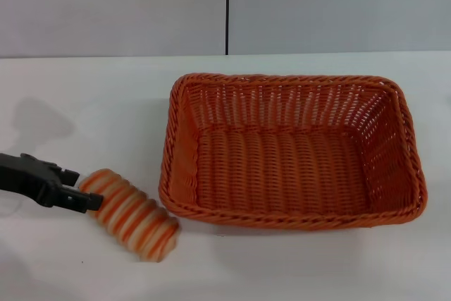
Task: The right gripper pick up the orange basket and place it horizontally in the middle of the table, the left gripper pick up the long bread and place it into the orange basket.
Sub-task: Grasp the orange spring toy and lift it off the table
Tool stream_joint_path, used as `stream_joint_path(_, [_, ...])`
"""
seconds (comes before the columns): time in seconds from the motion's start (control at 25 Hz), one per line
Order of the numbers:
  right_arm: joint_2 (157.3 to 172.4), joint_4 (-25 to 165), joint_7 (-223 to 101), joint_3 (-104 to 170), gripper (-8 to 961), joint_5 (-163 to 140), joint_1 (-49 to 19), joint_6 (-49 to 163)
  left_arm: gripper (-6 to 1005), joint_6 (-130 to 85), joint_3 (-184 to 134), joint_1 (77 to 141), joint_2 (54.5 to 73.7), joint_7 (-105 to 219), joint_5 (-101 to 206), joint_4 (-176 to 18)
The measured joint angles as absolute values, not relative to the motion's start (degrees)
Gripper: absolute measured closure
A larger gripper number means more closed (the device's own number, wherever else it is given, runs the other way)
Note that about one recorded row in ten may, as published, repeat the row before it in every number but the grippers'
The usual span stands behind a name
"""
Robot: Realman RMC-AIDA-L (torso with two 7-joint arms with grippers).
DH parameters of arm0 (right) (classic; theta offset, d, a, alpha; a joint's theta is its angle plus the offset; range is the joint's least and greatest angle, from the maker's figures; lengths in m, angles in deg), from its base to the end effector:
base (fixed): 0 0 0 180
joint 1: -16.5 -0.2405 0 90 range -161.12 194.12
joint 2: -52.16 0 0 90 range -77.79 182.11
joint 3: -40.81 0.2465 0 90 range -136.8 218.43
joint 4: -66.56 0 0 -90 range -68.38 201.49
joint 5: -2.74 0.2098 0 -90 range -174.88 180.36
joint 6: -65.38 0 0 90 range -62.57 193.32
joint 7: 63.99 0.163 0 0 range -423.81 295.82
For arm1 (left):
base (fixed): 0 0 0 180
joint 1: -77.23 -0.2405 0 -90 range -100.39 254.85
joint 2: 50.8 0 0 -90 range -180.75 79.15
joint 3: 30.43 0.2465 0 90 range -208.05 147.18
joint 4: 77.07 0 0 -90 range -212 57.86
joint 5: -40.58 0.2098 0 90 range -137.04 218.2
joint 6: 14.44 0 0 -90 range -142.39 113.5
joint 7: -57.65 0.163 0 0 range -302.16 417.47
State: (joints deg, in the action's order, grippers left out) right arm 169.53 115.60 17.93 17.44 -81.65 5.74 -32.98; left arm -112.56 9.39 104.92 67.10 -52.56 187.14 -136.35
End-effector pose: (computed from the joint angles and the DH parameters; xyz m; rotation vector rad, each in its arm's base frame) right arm 0.3062 0.2691 0.1430 -1.9720 0.5847 1.1260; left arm -0.3047 0.3034 0.0383 -2.6849 -1.1817 0.1073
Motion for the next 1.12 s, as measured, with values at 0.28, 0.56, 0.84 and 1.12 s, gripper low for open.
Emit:
stream_joint_path(0.28, [169.44,115.5,17.9,17.5,324,-82.2,5.9,-32.5,183,-110.5,10.0,105.4,67.01,-51.6,186.8,-133.0])
stream_joint_path(0.56, [169.12,114.3,17.6,17.5,324,-82.2,5.8,-32.4,184,-110.0,10.0,105.4,67.02,-51.2,186.3,-132.8])
stream_joint_path(0.84, [169.05,113.9,16.9,17.5,324,-82.3,5.7,-32.2,335,-109.9,10.6,106.2,67.02,-51.0,185.9,-131.4])
stream_joint_path(1.12, [169.05,112.9,16.4,17.6,325,-82.3,5.6,-32.2,403,-109.8,11.3,106.4,67.06,-51.4,185.6,-130.8])
